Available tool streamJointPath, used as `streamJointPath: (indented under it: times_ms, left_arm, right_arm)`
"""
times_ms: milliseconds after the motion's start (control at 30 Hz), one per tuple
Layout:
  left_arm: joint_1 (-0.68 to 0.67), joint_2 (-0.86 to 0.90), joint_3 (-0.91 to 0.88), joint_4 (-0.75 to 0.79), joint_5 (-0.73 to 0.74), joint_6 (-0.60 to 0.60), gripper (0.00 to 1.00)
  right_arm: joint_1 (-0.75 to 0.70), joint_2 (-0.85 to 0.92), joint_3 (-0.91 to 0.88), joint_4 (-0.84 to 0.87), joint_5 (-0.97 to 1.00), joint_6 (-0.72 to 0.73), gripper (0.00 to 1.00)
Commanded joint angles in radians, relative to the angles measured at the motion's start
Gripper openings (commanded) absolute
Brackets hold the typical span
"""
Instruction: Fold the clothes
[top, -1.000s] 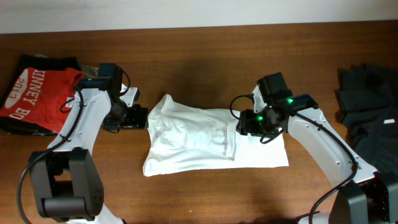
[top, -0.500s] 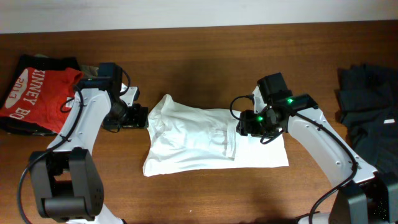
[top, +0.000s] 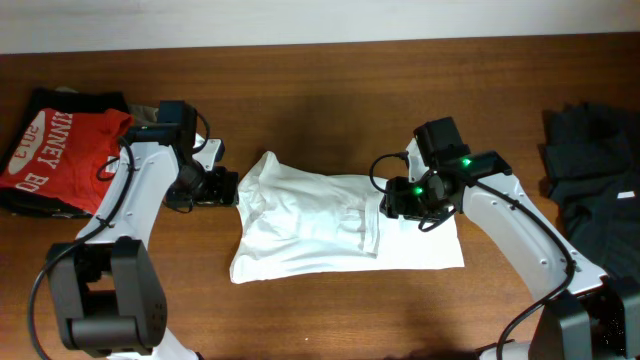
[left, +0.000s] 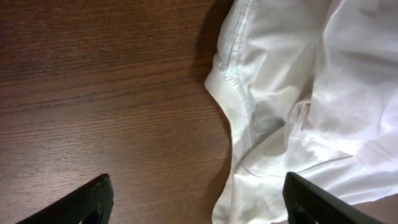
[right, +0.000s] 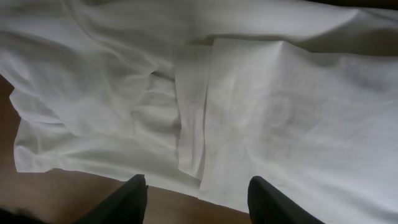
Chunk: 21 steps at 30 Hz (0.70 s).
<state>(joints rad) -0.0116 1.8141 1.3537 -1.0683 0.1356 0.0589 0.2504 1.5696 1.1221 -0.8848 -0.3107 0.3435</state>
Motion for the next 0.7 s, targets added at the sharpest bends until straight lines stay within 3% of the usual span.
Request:
streamJointPath:
  times_ms: [0,300,333,433,533,600,667]
  left_arm:
    - [0.002,0.002,-0.005,0.003,0.018,-0.006,0.87]
    - [0.016,0.001,0.007,-0.002,0.029,-0.007,0.87]
    - [0.035,0.002,0.006,-0.001,0.029,-0.007,0.94]
    - [0.083,0.03,-0.016,0.061,0.042,-0.005,0.99]
    - [0.084,0.12,-0.059,0.124,0.187,0.053,0.99]
    - [0.068,0.201,-0.059,0.144,0.309,0.153,0.99]
    - [0.047,0.238,-0.059,0.163,0.314,0.153,0.99]
  right_arm:
    - [-0.001,-0.019,0.018,0.0,0.008,0.002,0.56]
    - [-0.002,-0.02,0.018,-0.002,0.008,-0.028,0.57]
    - [-0.002,-0.02,0.018,-0.006,0.008,-0.028,0.57]
    - [-0.002,-0.021,0.018,-0.009,0.008,-0.028,0.57]
    - [-0.003,-0.023,0.019,-0.009,0.007,-0.028,0.57]
    - [-0.003,-0.038,0.024,-0.012,0.008,-0.028,0.57]
    - [-0.003,-0.063,0.033,-0.017,0.008,-0.028,0.57]
